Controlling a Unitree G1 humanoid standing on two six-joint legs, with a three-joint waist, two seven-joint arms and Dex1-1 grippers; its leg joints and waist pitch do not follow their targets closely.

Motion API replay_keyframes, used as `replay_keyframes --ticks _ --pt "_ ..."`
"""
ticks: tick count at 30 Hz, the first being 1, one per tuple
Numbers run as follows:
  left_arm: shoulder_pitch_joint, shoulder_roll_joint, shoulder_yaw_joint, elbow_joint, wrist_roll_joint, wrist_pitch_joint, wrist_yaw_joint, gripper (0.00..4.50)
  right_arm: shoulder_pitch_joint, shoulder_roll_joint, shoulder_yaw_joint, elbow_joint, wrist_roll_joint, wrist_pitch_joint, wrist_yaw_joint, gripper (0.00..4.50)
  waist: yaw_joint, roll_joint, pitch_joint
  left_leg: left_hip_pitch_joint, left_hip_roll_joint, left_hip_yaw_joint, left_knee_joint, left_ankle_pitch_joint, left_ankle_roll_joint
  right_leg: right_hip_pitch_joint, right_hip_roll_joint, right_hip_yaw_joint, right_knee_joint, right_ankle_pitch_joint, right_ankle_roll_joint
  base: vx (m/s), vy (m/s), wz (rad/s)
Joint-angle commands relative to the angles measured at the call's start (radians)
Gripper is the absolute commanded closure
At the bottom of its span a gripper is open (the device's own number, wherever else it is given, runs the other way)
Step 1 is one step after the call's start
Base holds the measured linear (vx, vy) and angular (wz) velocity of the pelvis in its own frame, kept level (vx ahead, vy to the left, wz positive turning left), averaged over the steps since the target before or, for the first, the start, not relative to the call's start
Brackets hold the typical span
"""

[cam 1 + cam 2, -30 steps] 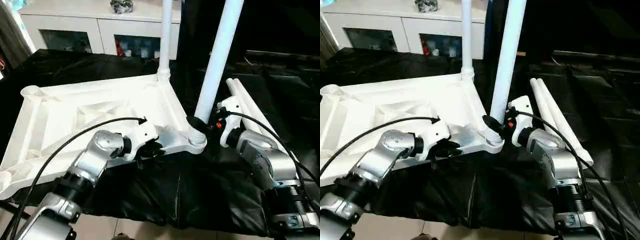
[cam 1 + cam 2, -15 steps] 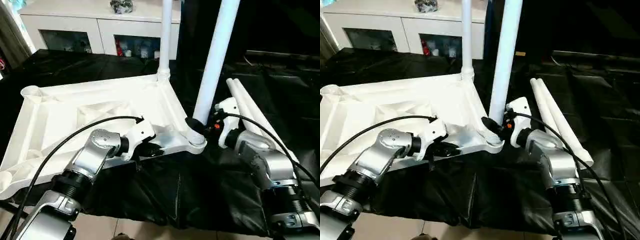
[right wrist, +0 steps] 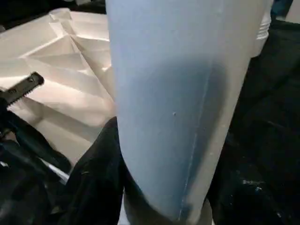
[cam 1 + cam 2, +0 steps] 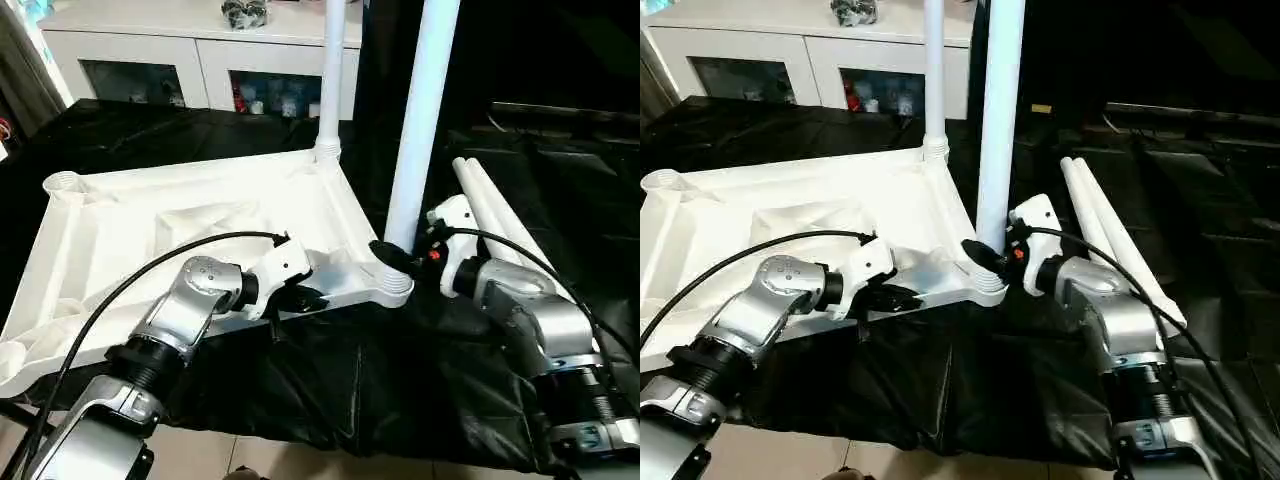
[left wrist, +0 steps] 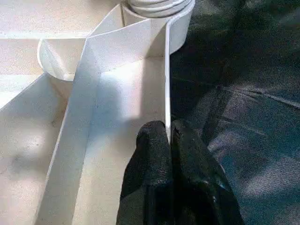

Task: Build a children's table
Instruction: Insert table leg to table base

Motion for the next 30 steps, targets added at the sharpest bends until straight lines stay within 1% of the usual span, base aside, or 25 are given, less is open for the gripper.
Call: replay_keyframes --ticks 1,2,3,4,5,6,7,8,9,10,11,12,13,15,16,18,21,22,24,25,29,30 --pt "0.003 0.001 0.002 0.016 0.006 0.020 0.007 4.50 -0.007 -0.014 0.012 -0.001 -0.007 0.014 0.012 2.60 0.003 -0.007 -0.063 0.018 0.025 0.001 -0.067 -0.147 0.022 0.041 -0.042 0.029 -0.070 0.010 -0.247 0.000 0.000 0.00" --pt "0.003 -0.002 0.002 0.013 0.002 0.024 0.006 4.50 -0.008 -0.018 0.011 0.005 -0.009 0.013 0.014 2.60 0.003 -0.007 -0.063 0.019 0.025 0.001 -0.067 -0.144 0.023 0.041 -0.043 0.029 -0.070 0.014 -0.249 0.000 0.000 0.00" --pt "0.003 -0.003 0.003 0.013 0.001 0.025 0.005 4.50 -0.008 -0.019 0.010 0.007 -0.009 0.012 0.015 2.60 0.004 -0.001 -0.063 0.019 0.025 0.000 -0.066 -0.145 0.022 0.041 -0.043 0.029 -0.069 0.016 -0.249 0.000 0.000 0.00" --pt "0.002 -0.005 0.003 0.013 -0.001 0.026 0.006 4.50 -0.010 -0.020 0.008 0.011 -0.010 0.011 0.016 2.60 0.002 -0.005 -0.063 0.018 0.025 0.001 -0.066 -0.146 0.022 0.041 -0.042 0.029 -0.069 0.023 -0.250 0.000 0.000 0.00" --pt "0.000 -0.007 0.003 0.013 -0.003 0.026 0.006 4.50 -0.011 -0.021 0.006 0.014 -0.010 0.010 0.017 2.60 0.003 -0.005 -0.064 0.018 0.025 0.001 -0.066 -0.141 0.023 0.042 -0.042 0.028 -0.068 0.032 -0.252 0.000 0.000 0.00" --pt "-0.003 -0.011 0.003 0.016 -0.005 0.025 0.007 4.50 -0.018 -0.017 0.000 0.026 -0.010 0.003 0.016 2.60 0.003 -0.002 -0.064 0.018 0.025 0.000 -0.066 -0.143 0.023 0.042 -0.042 0.028 -0.068 0.033 -0.254 0.000 0.000 0.00" --pt "-0.008 -0.019 0.005 0.017 -0.012 0.026 0.007 4.50 -0.031 -0.001 -0.014 0.057 -0.004 -0.012 0.012 2.60 0.001 -0.004 -0.064 0.019 0.024 0.001 -0.066 -0.150 0.023 0.041 -0.041 0.028 -0.069 0.028 -0.258 0.000 0.000 0.00" --pt "-0.008 -0.019 0.005 0.017 -0.012 0.026 0.007 4.50 -0.031 -0.001 -0.014 0.057 -0.004 -0.012 0.012 2.60 0.000 -0.004 -0.065 0.019 0.024 0.001 -0.065 -0.152 0.023 0.041 -0.042 0.028 -0.068 0.027 -0.262 0.000 0.000 0.00" --pt "-0.008 -0.019 0.005 0.017 -0.012 0.026 0.007 4.50 -0.031 -0.001 -0.014 0.057 -0.004 -0.012 0.012 2.60 0.000 -0.004 -0.064 0.018 0.024 0.001 -0.066 -0.154 0.022 0.041 -0.042 0.028 -0.070 0.021 -0.262 0.000 0.000 0.00" --pt "-0.009 -0.024 0.008 0.016 -0.015 0.028 0.009 4.50 -0.040 0.013 -0.023 0.082 0.004 -0.021 0.010 2.60 0.003 0.007 -0.066 0.019 0.025 0.000 -0.064 -0.149 0.020 0.041 -0.044 0.028 -0.067 0.029 -0.264 0.000 0.000 0.00" --pt "-0.010 -0.028 0.009 0.015 -0.017 0.033 0.011 4.50 -0.045 0.020 -0.024 0.101 0.006 -0.028 0.008 2.60 0.000 0.001 -0.065 0.018 0.024 0.000 -0.065 -0.146 0.020 0.043 -0.041 0.027 -0.068 0.044 -0.265 0.000 0.000 0.00" --pt "-0.011 -0.034 0.010 0.013 -0.019 0.041 0.014 4.50 -0.052 0.029 -0.023 0.131 0.005 -0.039 0.007 2.60 0.000 -0.002 -0.067 0.018 0.024 0.001 -0.064 -0.143 0.022 0.043 -0.041 0.027 -0.067 0.054 -0.268 0.000 0.000 0.00" --pt "-0.012 -0.039 0.012 0.011 -0.019 0.051 0.025 4.50 -0.052 0.029 -0.019 0.145 0.001 -0.045 0.008 2.60 0.000 -0.001 -0.066 0.017 0.024 0.000 -0.064 -0.143 0.024 0.043 -0.042 0.026 -0.066 0.057 -0.274 0.000 0.000 0.00" --pt "-0.013 -0.041 0.014 0.011 -0.018 0.058 0.032 4.50 -0.051 0.029 -0.016 0.152 -0.002 -0.049 0.009 2.60 0.000 -0.001 -0.065 0.018 0.024 0.000 -0.065 -0.148 0.026 0.043 -0.041 0.026 -0.067 0.046 -0.272 0.000 0.000 0.00" --pt "-0.019 -0.053 0.023 0.005 -0.019 0.089 0.061 4.50 -0.043 0.024 -0.021 0.162 -0.002 -0.052 0.010 2.60 0.001 -0.001 -0.065 0.019 0.025 0.000 -0.065 -0.149 0.027 0.043 -0.042 0.027 -0.068 0.043 -0.271 0.000 0.000 0.00" --pt "-0.023 -0.064 0.032 -0.002 -0.024 0.113 0.077 4.50 -0.040 0.022 -0.030 0.179 -0.004 -0.063 0.012 2.60 0.001 0.000 -0.064 0.019 0.025 0.001 -0.065 -0.154 0.026 0.043 -0.042 0.027 -0.069 0.038 -0.273 0.000 0.000 0.00" --pt "-0.024 -0.069 0.033 -0.007 -0.027 0.117 0.078 4.50 -0.039 0.023 -0.041 0.196 -0.005 -0.077 0.009 2.60 0.003 -0.001 -0.064 0.019 0.024 0.001 -0.065 -0.159 0.027 0.043 -0.042 0.027 -0.070 0.027 -0.272 0.000 0.000 0.00" --pt "-0.023 -0.070 0.033 -0.010 -0.026 0.116 0.078 4.50 -0.038 0.026 -0.050 0.213 -0.006 -0.095 0.006 2.60 0.002 0.002 -0.065 0.018 0.024 0.000 -0.065 -0.154 0.029 0.044 -0.042 0.026 -0.070 0.033 -0.271 0.000 0.000 0.00" --pt "-0.022 -0.072 0.035 -0.014 -0.026 0.120 0.081 4.50 -0.036 0.030 -0.060 0.226 -0.003 -0.113 0.003 2.60 0.002 0.000 -0.065 0.018 0.024 0.000 -0.065 -0.156 0.030 0.044 -0.043 0.026 -0.071 0.035 -0.272 0.000 0.000 0.00" --pt "-0.022 -0.073 0.036 -0.015 -0.026 0.122 0.084 4.50 -0.035 0.031 -0.063 0.230 -0.002 -0.119 0.002 2.60 0.001 0.004 -0.065 0.018 0.025 0.000 -0.066 -0.165 0.029 0.043 -0.042 0.026 -0.071 0.032 -0.273 0.000 0.000 0.00" --pt "-0.021 -0.080 0.037 -0.028 -0.026 0.137 0.092 4.50 -0.016 0.045 -0.098 0.240 0.024 -0.154 -0.001 2.60 0.002 0.005 -0.066 0.017 0.024 -0.001 -0.065 -0.159 0.032 0.045 -0.041 0.025 -0.070 0.051 -0.276 0.000 0.000 0.00" --pt "-0.021 -0.081 0.037 -0.030 -0.026 0.139 0.092 4.50 -0.014 0.047 -0.103 0.243 0.027 -0.157 -0.001 2.60 0.003 0.009 -0.067 0.018 0.025 -0.002 -0.065 -0.157 0.033 0.045 -0.042 0.025 -0.069 0.056 -0.277 0.000 0.000 0.00"
